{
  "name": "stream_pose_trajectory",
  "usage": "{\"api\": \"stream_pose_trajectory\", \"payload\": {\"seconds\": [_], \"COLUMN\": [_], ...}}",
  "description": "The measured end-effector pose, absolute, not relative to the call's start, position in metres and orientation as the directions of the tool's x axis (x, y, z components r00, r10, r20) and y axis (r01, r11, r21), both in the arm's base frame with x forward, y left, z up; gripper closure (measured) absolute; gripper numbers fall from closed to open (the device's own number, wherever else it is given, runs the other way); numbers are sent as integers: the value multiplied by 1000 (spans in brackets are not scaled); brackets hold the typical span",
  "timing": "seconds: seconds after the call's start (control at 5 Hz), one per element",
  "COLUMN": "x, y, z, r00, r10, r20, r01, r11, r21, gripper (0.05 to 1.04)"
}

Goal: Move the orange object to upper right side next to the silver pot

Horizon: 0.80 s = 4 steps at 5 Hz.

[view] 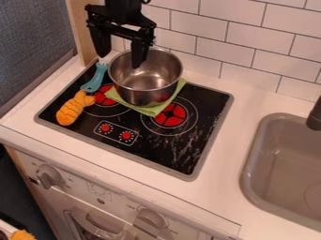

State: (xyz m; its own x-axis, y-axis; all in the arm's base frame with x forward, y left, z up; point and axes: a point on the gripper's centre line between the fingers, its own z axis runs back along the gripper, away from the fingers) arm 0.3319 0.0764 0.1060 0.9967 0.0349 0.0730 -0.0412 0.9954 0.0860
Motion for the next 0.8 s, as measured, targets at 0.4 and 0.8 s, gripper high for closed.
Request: {"api": "stream_pose_trajectory", "payload": {"seconds": [0.4,0.8], "x": [311,281], "y": [90,140], "z": [92,92], "r00": [999,999], "r10": [49,33], "r20": [-2,11], "r01": [-49,-33], "r11": [997,996], "r21": [57,82], "gripper": [84,84]}}
